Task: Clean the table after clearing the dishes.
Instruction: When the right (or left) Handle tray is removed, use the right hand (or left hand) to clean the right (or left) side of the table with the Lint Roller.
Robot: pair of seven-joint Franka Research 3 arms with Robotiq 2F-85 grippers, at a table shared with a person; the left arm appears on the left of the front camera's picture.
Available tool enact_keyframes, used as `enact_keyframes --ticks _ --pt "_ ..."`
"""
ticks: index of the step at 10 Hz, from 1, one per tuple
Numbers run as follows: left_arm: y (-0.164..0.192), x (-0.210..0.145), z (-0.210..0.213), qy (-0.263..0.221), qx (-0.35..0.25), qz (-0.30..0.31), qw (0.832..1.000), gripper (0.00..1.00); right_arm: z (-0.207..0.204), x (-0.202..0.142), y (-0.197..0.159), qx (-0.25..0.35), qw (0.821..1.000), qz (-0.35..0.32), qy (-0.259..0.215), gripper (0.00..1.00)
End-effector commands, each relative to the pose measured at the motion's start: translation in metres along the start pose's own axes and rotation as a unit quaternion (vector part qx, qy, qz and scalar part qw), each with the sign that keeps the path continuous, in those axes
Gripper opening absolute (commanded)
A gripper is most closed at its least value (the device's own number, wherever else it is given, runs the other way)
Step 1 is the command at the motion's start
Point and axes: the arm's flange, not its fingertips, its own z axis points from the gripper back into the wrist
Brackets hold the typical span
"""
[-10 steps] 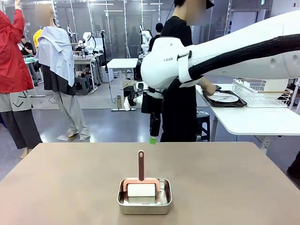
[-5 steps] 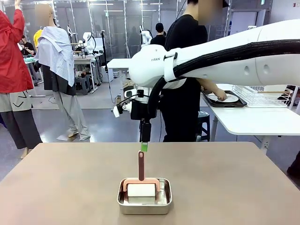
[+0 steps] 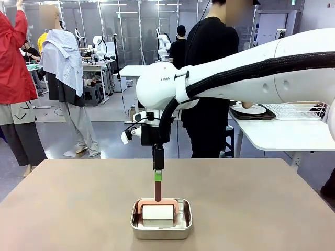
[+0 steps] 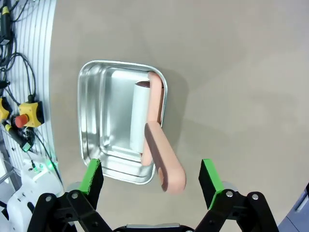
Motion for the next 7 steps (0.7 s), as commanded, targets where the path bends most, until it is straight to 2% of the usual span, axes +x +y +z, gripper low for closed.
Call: enact_keyframes --ticks 1,6,7 --pt "0.0 0.001 0.003 0.0 -0.004 0.0 1.0 1.0 -0.02 -0.003 0.011 -0.037 0.999 -0.026 0.006 1.0" --pt "0.0 0.001 0.003 0.0 -0.004 0.0 1.0 1.0 -0.034 -0.005 0.013 -0.033 0.999 -0.032 0.019 1.0" --pt "0.0 0.001 0.003 0.0 -0.004 0.0 1.0 1.0 -0.033 -0.006 0.013 -0.028 0.999 -0.029 0.013 0.81"
